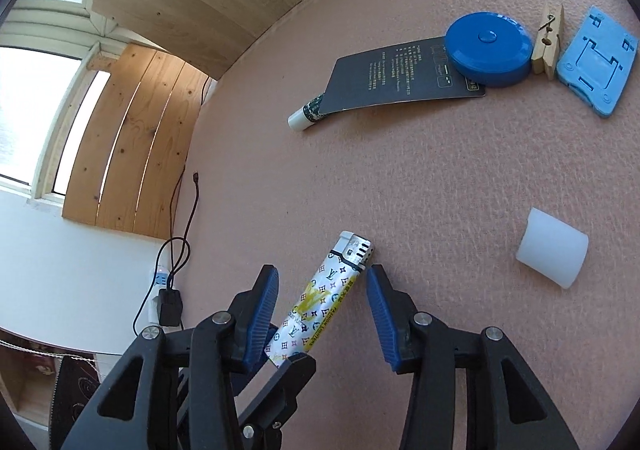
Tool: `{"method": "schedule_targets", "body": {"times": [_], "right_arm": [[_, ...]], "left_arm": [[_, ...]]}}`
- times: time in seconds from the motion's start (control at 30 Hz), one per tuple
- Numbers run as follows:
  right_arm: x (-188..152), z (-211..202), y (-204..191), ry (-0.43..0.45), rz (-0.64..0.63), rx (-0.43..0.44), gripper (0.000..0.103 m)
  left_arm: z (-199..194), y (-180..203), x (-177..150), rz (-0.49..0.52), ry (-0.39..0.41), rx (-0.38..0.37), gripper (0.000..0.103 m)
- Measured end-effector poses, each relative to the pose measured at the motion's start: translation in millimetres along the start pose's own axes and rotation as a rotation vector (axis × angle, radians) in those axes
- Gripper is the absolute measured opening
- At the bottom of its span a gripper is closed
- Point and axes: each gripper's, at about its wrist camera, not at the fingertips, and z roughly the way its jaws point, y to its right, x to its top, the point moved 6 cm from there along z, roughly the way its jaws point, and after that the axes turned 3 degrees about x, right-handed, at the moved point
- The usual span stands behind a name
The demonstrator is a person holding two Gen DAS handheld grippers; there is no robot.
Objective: Organize objects
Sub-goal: 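Grasp the patterned lighter with the right gripper and lift it, then carry the lighter to the box and open the right gripper to drop it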
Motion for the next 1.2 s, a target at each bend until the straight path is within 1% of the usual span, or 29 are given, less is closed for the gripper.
{"method": "schedule_targets", "body": {"times": [0.03, 0.07, 0.13, 0.27, 0.4, 0.6, 0.73, 0.83, 0.97, 1.1, 1.2], "right_arm": [[2.0, 0.3, 0.3, 0.004, -0.006, -0.015, 0.026], [2.9, -0.9, 1.3, 0.009, -0.005, -0.004, 0.021], [4.8, -4.0, 3.6, 0.019, 0.006, 0.021, 0.017], [8.1, -15.1, -4.3, 0.052, -0.024, 0.045, 0.016], [15.2, -34.2, -18.6, 0.088, -0.041, 0.076, 0.015], [30.5, -77.4, -48.4, 0.163, -0.093, 0.117, 0.015], [39.6, -108.7, -64.6, 0.212, -0.136, 0.132, 0.015], [44.3, -128.3, -68.5, 0.239, -0.154, 0.141, 0.015], [46.5, -140.2, -68.2, 0.261, -0.162, 0.143, 0.015], [48.5, -147.0, -58.5, 0.276, -0.145, 0.149, 0.015], [50.5, -161.6, -45.5, 0.302, -0.127, 0.158, 0.015]], "left_arm": [[1.7, 0.0, -0.1, -0.006, -0.003, 0.0, 0.025], [3.0, -1.4, -0.5, -0.019, -0.008, -0.004, 0.025], [3.6, -1.8, 0.1, -0.029, -0.012, -0.016, 0.025], [-4.6, 0.0, 8.4, -0.031, 0.005, -0.017, 0.025], [-19.9, 5.1, 26.6, -0.027, 0.019, -0.015, 0.025], [-51.1, 19.8, 69.6, -0.011, 0.069, 0.004, 0.025], [-69.6, 31.9, 94.6, 0.004, 0.107, 0.0, 0.025], [-78.3, 40.2, 106.5, 0.016, 0.129, -0.003, 0.025], [-78.9, 50.4, 113.9, 0.028, 0.131, -0.006, 0.025], [-71.8, 61.9, 121.9, 0.046, 0.113, -0.013, 0.025], [-67.3, 78.3, 128.7, 0.075, 0.113, -0.026, 0.025]]}}
